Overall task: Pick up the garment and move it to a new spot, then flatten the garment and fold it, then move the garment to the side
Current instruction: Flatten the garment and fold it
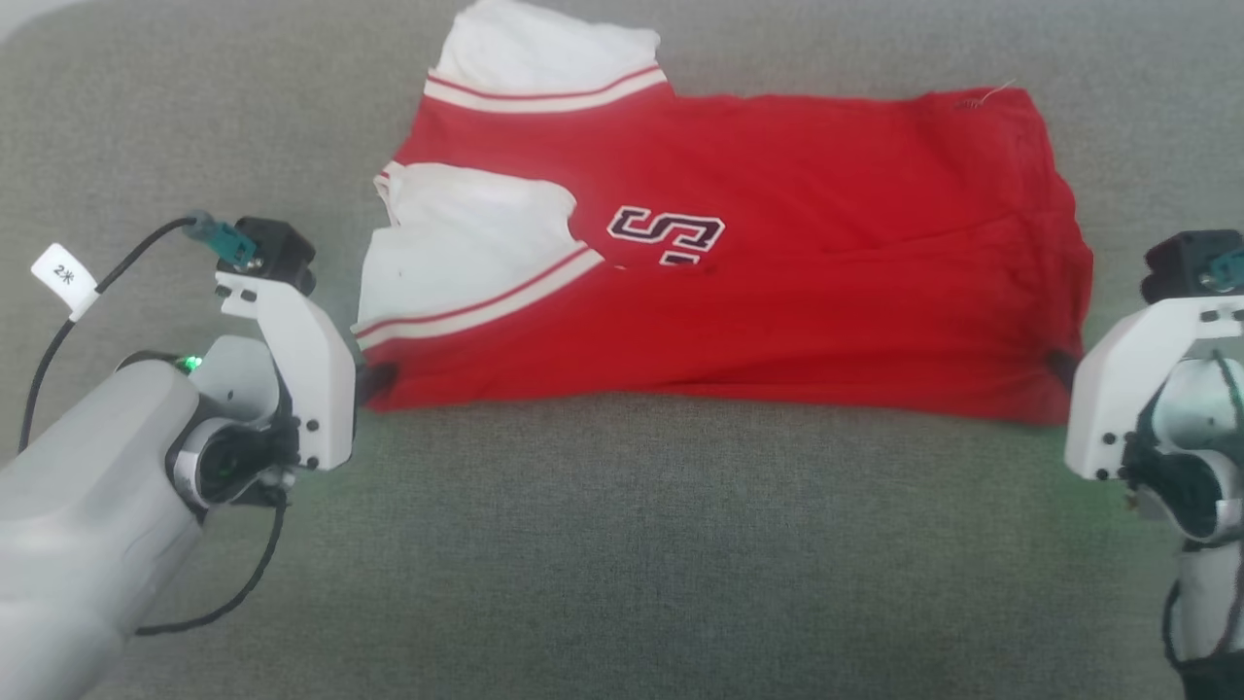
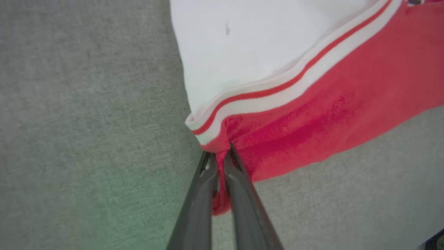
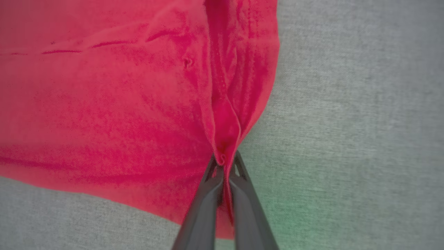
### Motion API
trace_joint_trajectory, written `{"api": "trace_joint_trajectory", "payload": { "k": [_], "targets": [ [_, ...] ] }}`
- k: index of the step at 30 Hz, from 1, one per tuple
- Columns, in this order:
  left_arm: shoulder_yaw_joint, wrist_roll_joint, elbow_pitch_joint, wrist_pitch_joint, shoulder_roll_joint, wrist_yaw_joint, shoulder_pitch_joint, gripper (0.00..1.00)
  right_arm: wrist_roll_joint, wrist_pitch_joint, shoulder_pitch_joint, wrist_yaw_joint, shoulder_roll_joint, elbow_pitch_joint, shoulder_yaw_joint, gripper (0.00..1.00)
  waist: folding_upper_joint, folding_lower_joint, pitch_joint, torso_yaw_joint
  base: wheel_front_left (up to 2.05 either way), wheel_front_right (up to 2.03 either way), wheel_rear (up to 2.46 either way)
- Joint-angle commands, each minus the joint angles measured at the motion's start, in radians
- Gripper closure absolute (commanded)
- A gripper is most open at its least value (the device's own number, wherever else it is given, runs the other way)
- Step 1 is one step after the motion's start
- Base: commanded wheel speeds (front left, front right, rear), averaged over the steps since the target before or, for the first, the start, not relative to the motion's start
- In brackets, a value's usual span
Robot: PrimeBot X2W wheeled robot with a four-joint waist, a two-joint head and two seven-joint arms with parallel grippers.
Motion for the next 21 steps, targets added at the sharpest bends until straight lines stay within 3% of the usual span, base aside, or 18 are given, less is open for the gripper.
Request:
{"api": "trace_joint_trajectory", "payload": {
  "k": [1, 10, 21],
  "targets": [
    [-0.005, -0.006, -0.008, 0.014, 0.019, 0.015, 0.025, 1.00, 0.006, 0.003, 0.004, -0.003, -0.024, 0.000, -0.009, 1.00, 0.0000, 0.0000, -0.023, 0.000, 0.00, 0.00, 0.00],
    [-0.013, -0.007, -0.161, 0.059, 0.105, 0.095, 0.082, 1.00, 0.037, 0.046, 0.049, -0.003, -0.083, -0.035, 0.004, 1.00, 0.0000, 0.0000, -0.086, 0.003, 0.00, 0.00, 0.00],
    [-0.040, -0.035, -0.491, 0.061, 0.233, 0.275, 0.299, 1.00, 0.116, 0.127, 0.254, -0.003, -0.125, -0.136, 0.025, 1.00, 0.0000, 0.0000, -0.119, -0.004, 0.00, 0.00, 0.00]
  ]
}}
